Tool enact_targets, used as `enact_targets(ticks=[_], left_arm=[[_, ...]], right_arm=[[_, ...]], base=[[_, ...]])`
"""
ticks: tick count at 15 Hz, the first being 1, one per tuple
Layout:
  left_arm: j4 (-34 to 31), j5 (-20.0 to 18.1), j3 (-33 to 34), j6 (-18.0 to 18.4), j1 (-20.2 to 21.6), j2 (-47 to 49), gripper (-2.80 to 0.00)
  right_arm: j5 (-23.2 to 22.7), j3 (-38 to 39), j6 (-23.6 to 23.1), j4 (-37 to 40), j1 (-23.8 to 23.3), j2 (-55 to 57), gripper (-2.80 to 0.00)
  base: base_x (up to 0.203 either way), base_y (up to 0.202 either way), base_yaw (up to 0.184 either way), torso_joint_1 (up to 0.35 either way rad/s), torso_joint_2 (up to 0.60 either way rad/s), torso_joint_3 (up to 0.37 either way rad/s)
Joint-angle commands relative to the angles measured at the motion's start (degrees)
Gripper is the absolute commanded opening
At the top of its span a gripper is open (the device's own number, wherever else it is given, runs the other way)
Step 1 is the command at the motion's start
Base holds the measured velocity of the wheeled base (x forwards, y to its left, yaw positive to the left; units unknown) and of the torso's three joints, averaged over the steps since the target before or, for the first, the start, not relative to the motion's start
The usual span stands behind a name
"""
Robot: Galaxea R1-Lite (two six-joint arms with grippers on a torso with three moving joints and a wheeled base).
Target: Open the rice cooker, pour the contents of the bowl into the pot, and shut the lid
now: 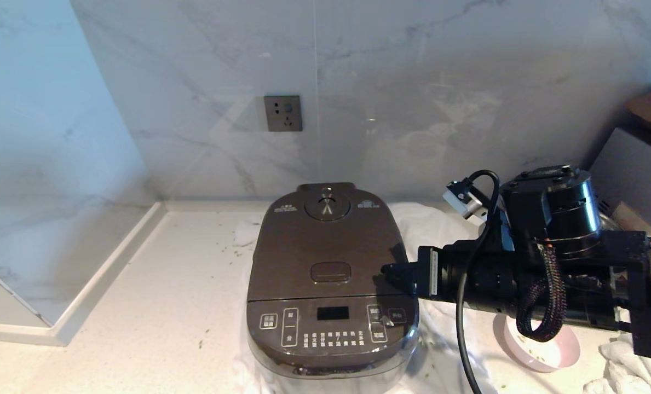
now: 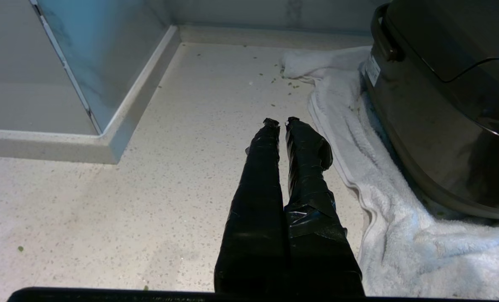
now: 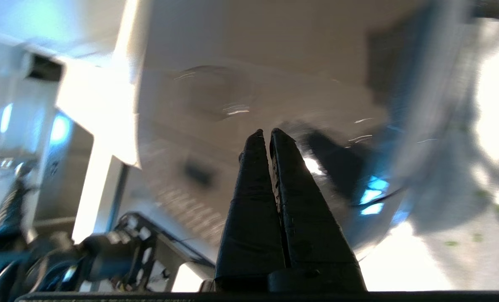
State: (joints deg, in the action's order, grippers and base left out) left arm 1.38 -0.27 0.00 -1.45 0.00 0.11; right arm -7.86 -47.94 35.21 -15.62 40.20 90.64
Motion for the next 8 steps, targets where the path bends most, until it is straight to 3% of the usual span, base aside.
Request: enact_targets(ticks=[1,4,8], left_arm=[[0.0,0.0,0.4,0.0,0.0,0.0,-2.8],[0.0,0.0,0.4,0.0,0.0,0.0,-2.8],[0.0,0.0,0.4,0.0,0.0,0.0,-2.8]], right_arm=[[1.7,-0.4,0.1,-0.4,2.9,-2.7,-2.8],[4.3,-0.5,0.2,1.3,5.5,-3.9,-2.8],[4.7,-9.4,0.5,21.5,5.9,-4.8,-2.8]], base=[[0.0,0.0,0.0,0.0,0.0,0.0],[0.0,0.0,0.0,0.0,0.0,0.0],[0.0,0.0,0.0,0.0,0.0,0.0]])
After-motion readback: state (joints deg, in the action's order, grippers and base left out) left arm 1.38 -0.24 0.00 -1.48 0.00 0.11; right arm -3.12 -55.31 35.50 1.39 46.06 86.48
